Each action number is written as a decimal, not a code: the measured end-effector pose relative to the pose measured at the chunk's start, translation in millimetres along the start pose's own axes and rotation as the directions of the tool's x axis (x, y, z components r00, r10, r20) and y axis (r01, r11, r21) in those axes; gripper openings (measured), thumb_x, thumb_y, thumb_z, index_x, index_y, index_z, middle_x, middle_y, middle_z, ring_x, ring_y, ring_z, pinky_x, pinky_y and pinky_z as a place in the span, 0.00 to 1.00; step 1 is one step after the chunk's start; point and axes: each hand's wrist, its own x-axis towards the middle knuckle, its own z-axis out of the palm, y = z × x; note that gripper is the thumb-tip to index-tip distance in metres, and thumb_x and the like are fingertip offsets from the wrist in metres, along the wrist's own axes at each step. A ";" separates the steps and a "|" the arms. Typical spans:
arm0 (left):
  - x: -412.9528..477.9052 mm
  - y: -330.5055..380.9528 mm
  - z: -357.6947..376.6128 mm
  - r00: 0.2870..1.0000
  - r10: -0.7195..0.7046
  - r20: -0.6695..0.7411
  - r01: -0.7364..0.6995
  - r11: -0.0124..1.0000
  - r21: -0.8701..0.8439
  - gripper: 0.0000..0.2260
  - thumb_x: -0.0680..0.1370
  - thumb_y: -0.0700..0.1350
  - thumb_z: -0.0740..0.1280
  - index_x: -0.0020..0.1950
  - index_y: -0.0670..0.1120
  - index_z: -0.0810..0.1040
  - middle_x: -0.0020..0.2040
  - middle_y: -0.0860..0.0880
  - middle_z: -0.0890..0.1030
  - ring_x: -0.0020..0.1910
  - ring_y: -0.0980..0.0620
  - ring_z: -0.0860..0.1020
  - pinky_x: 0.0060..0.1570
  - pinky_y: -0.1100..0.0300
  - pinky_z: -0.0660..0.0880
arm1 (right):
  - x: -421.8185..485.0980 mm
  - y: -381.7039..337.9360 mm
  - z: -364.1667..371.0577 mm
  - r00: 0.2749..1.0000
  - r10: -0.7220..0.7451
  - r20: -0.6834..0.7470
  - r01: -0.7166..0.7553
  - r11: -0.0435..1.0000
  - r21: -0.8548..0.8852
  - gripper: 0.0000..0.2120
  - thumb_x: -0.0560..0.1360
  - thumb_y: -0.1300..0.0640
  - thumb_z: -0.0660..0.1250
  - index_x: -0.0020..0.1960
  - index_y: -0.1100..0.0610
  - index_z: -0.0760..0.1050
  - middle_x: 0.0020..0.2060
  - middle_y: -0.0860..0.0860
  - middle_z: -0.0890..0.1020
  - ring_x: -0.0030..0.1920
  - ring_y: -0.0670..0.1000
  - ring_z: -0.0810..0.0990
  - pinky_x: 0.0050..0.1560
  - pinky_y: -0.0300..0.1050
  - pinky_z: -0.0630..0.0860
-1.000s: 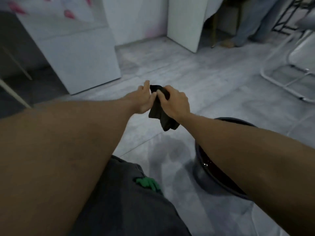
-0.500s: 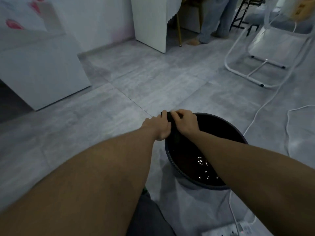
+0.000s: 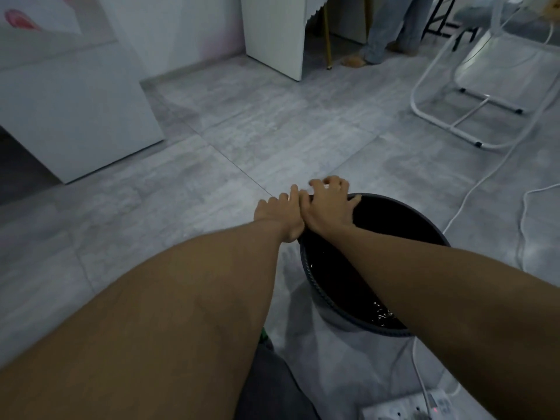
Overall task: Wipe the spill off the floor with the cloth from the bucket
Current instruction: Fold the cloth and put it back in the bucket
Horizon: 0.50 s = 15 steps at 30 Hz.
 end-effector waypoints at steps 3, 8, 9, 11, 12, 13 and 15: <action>-1.6 -3.6 2.0 0.999 0.025 0.044 -0.031 0.991 0.128 0.34 0.82 0.48 0.57 0.82 0.43 0.41 0.79 0.42 0.60 0.73 0.39 0.65 0.69 0.45 0.62 | -7.2 -6.9 17.5 0.978 0.004 0.210 0.013 0.997 -0.079 0.20 0.84 0.48 0.54 0.71 0.55 0.73 0.75 0.56 0.68 0.80 0.58 0.53 0.76 0.74 0.49; -2.8 -10.0 6.2 0.996 0.068 0.062 -0.079 0.977 0.200 0.33 0.82 0.49 0.56 0.82 0.44 0.43 0.81 0.44 0.58 0.76 0.42 0.61 0.72 0.45 0.59 | -9.5 -9.8 20.5 0.962 0.033 0.273 0.010 0.988 -0.154 0.23 0.84 0.49 0.55 0.76 0.57 0.67 0.80 0.57 0.60 0.82 0.60 0.43 0.77 0.73 0.50; -3.6 -10.5 3.5 0.996 0.065 0.064 -0.077 0.975 0.209 0.32 0.82 0.49 0.55 0.82 0.44 0.43 0.81 0.45 0.57 0.77 0.42 0.60 0.73 0.45 0.58 | -10.7 -10.6 18.2 0.960 0.032 0.280 0.013 0.987 -0.159 0.24 0.84 0.48 0.53 0.77 0.57 0.66 0.81 0.57 0.59 0.82 0.60 0.42 0.77 0.74 0.48; -5.4 -9.8 -4.5 0.997 0.049 0.064 -0.062 0.974 0.216 0.31 0.83 0.49 0.54 0.82 0.44 0.43 0.82 0.45 0.55 0.78 0.42 0.58 0.75 0.44 0.55 | -11.7 -11.9 12.0 0.953 0.043 0.301 0.016 0.981 -0.191 0.26 0.85 0.46 0.51 0.79 0.55 0.63 0.82 0.56 0.55 0.83 0.59 0.38 0.75 0.76 0.40; -7.8 -10.3 -10.1 0.998 0.042 0.054 -0.053 0.975 0.218 0.31 0.83 0.49 0.53 0.82 0.44 0.43 0.82 0.45 0.54 0.78 0.41 0.57 0.75 0.44 0.54 | -11.3 -13.9 8.9 0.952 0.040 0.304 0.033 0.972 -0.231 0.27 0.84 0.45 0.50 0.80 0.54 0.61 0.83 0.55 0.53 0.82 0.59 0.36 0.74 0.76 0.37; -10.8 -12.6 -18.4 0.999 0.030 0.042 -0.038 0.976 0.213 0.30 0.83 0.48 0.53 0.82 0.44 0.43 0.82 0.45 0.54 0.78 0.41 0.57 0.76 0.44 0.53 | -11.3 -19.5 5.2 0.954 0.023 0.300 0.056 0.967 -0.250 0.27 0.85 0.44 0.50 0.81 0.53 0.59 0.83 0.54 0.51 0.82 0.59 0.35 0.74 0.75 0.35; -17.6 -22.7 -35.4 1.000 -0.006 0.008 0.005 0.982 0.189 0.30 0.84 0.48 0.53 0.82 0.44 0.44 0.82 0.45 0.54 0.79 0.40 0.56 0.76 0.43 0.52 | -7.9 -37.7 -5.7 0.968 -0.044 0.249 0.095 0.976 -0.197 0.28 0.85 0.43 0.47 0.82 0.53 0.57 0.83 0.54 0.53 0.83 0.58 0.38 0.76 0.72 0.37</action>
